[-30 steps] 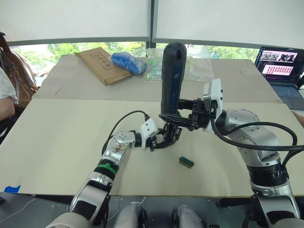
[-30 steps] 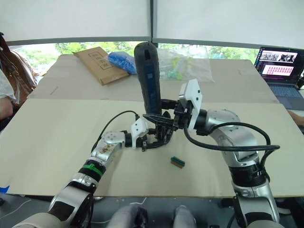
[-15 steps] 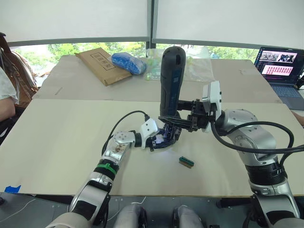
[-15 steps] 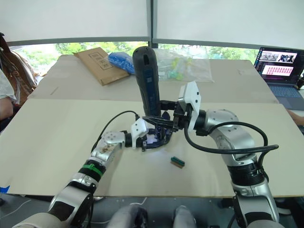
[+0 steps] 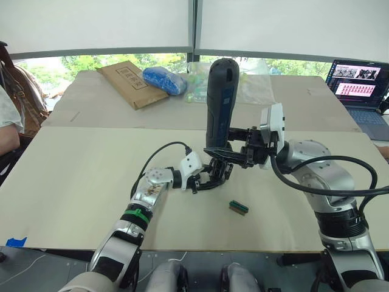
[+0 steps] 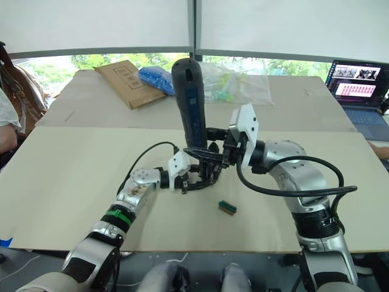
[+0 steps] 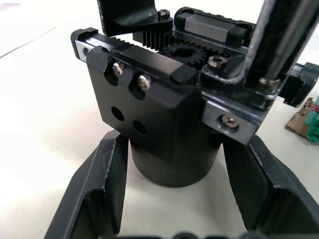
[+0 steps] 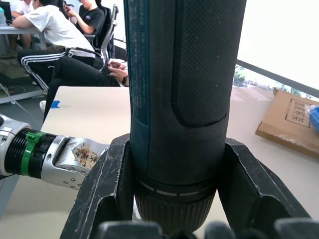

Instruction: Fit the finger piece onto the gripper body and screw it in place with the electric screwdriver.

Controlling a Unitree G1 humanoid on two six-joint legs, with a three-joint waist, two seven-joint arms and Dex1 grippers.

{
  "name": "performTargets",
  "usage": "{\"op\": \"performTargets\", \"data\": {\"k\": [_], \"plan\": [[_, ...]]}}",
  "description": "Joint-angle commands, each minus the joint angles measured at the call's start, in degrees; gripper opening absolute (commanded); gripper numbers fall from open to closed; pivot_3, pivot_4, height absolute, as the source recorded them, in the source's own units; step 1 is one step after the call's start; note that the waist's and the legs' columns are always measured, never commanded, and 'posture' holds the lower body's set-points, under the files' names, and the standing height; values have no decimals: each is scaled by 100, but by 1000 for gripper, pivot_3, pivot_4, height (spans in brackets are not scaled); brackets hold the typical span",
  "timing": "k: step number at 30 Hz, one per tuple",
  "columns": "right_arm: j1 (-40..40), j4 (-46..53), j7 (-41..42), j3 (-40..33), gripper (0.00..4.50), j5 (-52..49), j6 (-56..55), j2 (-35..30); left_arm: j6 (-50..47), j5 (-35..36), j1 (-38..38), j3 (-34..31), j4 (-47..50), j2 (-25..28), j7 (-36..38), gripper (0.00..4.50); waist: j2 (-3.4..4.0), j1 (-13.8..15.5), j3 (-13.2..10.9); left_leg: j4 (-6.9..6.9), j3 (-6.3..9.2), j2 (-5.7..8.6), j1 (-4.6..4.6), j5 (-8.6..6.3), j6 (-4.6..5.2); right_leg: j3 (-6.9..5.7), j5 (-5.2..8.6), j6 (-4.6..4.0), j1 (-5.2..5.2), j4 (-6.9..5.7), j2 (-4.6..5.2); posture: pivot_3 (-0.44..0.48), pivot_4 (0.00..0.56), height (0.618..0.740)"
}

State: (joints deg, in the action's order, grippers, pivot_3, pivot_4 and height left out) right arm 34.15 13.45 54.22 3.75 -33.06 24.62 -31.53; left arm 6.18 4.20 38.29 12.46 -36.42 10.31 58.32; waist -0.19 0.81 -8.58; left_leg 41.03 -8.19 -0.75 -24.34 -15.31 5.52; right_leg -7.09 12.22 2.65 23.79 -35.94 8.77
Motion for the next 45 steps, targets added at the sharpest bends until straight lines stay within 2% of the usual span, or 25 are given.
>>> {"op": "performTargets", "data": {"k": [1,8,13,17,18,22,24,27,30,33,36,41,43,45], "plan": [[176,269,-219,-405,1929,-224,232,-88,150,5,202,-13,26,-44,15,2301,0,1,0,0,-1,0,-7,0,0,1,-1,-1,11,-2,0,0,150,732],[823,1151,-647,-1093,1929,-1854,880,166,178,-27,321,2,-273,-74,81,2301,3,-11,-7,0,-15,2,-52,2,0,-3,-2,-1,50,-5,-10,0,150,732],[660,1407,-1218,-1466,1929,-3258,1858,-120,-45,-31,396,7,-340,-49,120,2301,1,-8,-8,4,-9,2,-51,1,2,-8,-3,2,38,9,-11,0,150,732],[50,1642,-1593,-1809,1929,-4598,2700,-909,-505,212,243,-99,79,239,482,4299,-3,-18,-10,1,-8,1,-52,-1,5,-4,-7,1,45,8,-5,0,150,732],[-116,1664,-1695,-1911,1929,-4907,2852,-1127,-573,243,171,-106,237,349,582,4465,-2,-21,-10,-4,-8,0,-52,-1,4,-4,-7,1,48,10,-5,0,150,732],[-1154,1299,-2155,-2542,1929,-6282,3597,-2373,-1132,609,-393,-197,1398,1140,1252,4500,-3,-36,-10,-14,-10,-3,-51,0,3,-4,-6,-2,49,16,-6,0,150,732],[-1745,745,-2202,-2882,1929,-6393,4052,-2989,-1502,981,-845,-290,2301,1764,1785,4500,-5,-55,-12,-13,-11,-4,-51,0,4,-3,-6,-2,48,21,-4,0,150,732],[-2176,-199,-1992,-2745,1929,-5664,4652,-3788,-2022,1399,-1318,-404,3363,2641,2350,4500,-2,-46,-14,-9,-12,-4,-42,-1,4,1,-9,-5,39,21,8,0,150,732],[-2222,-648,-1600,-2414,1929,-4912,4808,-4155,-2209,1581,-1472,-454,3793,2989,2433,4500,8,17,-18,-10,-11,-2,-42,-6,10,-2,-10,-7,43,21,21,0,150,732],[-1822,-1364,-919,-1044,1929,-3036,4210,-4557,-2272,1668,-1451,-550,4066,3234,2474,4500,15,-1,-17,-10,-12,1,-43,-10,17,2,-10,-5,45,22,21,0,150,732],[-960,-2118,-437,211,1929,-1512,3729,-4413,-2302,1697,-1339,-608,4148,3246,2351,4500,20,-35,-21,-9,-21,0,-48,-10,17,6,-7,0,52,22,7,0,150,732],[-64,-2815,369,1241,1929,-171,3499,-4061,-2288,1669,-1288,-578,4126,3238,2204,4500,42,-70,-33,-13,-32,-2,-50,2,0,8,1,7,57,16,-6,0,150,732],[109,-2980,626,1428,2957,185,3389,-3958,-2263,1643,-1306,-575,4061,3253,2174,4500,43,-85,-34,-13,-33,-4,-50,5,-5,9,2,7,57,16,-15,0,150,732],[120,-3060,856,1465,3644,424,3251,-3941,-2241,1612,-1343,-578,3979,3287,2146,4500,44,-90,-34,-12,-33,-4,-49,6,-6,10,3,8,56,14,-15,0,150,732]]}}
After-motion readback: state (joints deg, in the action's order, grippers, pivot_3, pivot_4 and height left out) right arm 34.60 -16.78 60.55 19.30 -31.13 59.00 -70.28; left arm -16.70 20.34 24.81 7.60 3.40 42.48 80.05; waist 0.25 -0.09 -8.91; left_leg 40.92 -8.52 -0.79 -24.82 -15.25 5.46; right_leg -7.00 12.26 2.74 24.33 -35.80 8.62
